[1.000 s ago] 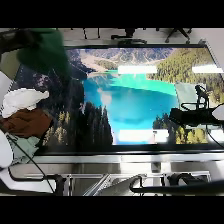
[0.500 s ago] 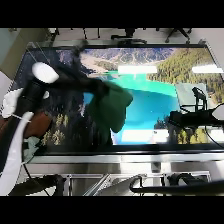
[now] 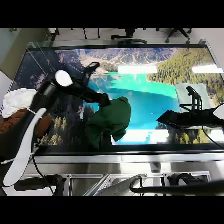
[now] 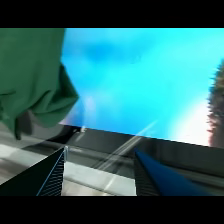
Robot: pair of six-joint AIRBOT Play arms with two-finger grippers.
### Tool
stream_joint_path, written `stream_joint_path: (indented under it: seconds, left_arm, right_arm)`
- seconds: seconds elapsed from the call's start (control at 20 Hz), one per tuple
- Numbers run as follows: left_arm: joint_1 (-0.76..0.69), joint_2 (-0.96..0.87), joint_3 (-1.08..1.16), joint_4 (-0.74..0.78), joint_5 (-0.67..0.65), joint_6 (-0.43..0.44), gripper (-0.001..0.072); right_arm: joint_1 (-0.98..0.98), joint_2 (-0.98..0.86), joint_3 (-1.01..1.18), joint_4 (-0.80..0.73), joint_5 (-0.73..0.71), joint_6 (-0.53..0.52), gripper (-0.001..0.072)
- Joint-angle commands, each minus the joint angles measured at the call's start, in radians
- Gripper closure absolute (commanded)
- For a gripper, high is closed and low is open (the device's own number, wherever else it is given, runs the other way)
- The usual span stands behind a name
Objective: Fold the shirts.
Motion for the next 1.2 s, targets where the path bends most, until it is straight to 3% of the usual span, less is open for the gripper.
stream_joint_path:
  seconds: [0.0, 0.05, 0.1, 0.15, 0.3, 0.5, 0.65, 0.8, 0.85, 0.9, 0.95, 1.0, 1.05, 1.15]
  left_arm:
    - [0.121, 0.020, -0.045, 0.009, -0.206, -0.034, 0.0013]
    - [0.141, 0.048, -0.127, 0.009, -0.208, -0.033, 0.0013]
    - [0.161, 0.082, -0.227, 0.010, -0.198, -0.026, 0.0013]
    - [0.177, 0.113, -0.322, 0.010, -0.183, -0.011, 0.0013]
    - [0.210, 0.215, -0.601, 0.008, -0.070, 0.014, 0.0013]
    - [0.161, 0.275, -0.831, -0.003, 0.214, 0.012, 0.0013]
    - [0.104, 0.217, -0.861, -0.077, 0.369, 0.013, 0.0013]
    - [0.069, 0.140, -0.803, -0.123, 0.392, 0.031, 0.0015]
    - [0.063, 0.123, -0.774, -0.123, 0.383, 0.031, 0.0097]
    - [0.062, 0.117, -0.750, -0.123, 0.378, 0.031, 0.0306]
    - [0.063, 0.117, -0.724, -0.121, 0.370, 0.031, 0.0475]
    - [0.065, 0.118, -0.700, -0.121, 0.356, 0.031, 0.0584]
    - [0.073, 0.118, -0.670, -0.121, 0.328, 0.032, 0.0691]
    - [0.099, 0.129, -0.595, -0.121, 0.241, 0.041, 0.0696]
  right_arm:
    - [0.064, 0.000, -0.055, 0.114, -0.024, -0.063, 0.0240]
    - [0.112, 0.000, -0.096, 0.114, -0.059, -0.063, 0.0213]
    - [0.173, -0.001, -0.149, 0.114, -0.120, -0.062, 0.0090]
    - [0.235, -0.007, -0.196, 0.114, -0.191, -0.063, 0.0064]
    - [0.423, -0.075, -0.252, 0.114, -0.398, -0.100, 0.0065]
    - [0.605, -0.274, -0.237, 0.114, -0.644, -0.201, 0.0065]
    - [0.628, -0.420, -0.149, 0.114, -0.672, -0.255, 0.0066]
    - [0.627, -0.499, -0.051, 0.113, -0.676, -0.284, 0.0067]
    - [0.627, -0.512, -0.025, 0.112, -0.677, -0.289, 0.0068]
    - [0.626, -0.521, -0.001, 0.113, -0.681, -0.307, 0.0078]
    - [0.626, -0.525, 0.017, 0.112, -0.680, -0.311, 0.0276]
    - [0.626, -0.525, 0.030, 0.114, -0.673, -0.322, 0.0562]
    - [0.626, -0.522, 0.045, 0.113, -0.644, -0.325, 0.0647]
    - [0.625, -0.498, 0.090, 0.114, -0.521, -0.323, 0.0694]
